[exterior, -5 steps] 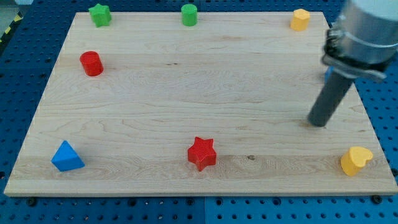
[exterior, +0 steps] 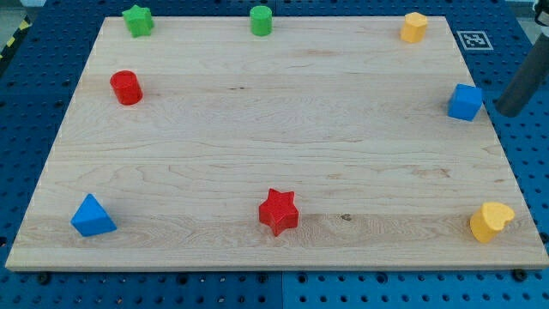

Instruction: Push the blue cube to the bottom left of the green circle

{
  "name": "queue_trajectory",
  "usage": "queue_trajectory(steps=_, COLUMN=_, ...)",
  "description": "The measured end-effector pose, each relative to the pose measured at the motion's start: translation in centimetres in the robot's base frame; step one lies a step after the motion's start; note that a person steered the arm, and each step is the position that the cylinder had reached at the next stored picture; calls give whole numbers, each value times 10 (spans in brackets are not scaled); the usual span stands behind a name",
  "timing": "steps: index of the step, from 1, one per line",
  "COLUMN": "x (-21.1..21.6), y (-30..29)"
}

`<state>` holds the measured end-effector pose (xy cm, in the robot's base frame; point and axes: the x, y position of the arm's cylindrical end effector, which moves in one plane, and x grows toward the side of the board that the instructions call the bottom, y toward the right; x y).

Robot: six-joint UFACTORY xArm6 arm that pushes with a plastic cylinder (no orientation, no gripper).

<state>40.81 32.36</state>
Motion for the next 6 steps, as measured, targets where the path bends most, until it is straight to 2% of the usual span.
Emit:
queue_trajectory(steps=3, x=-12, y=-68)
queue_trajectory(steps=6, x=-13, y=-85)
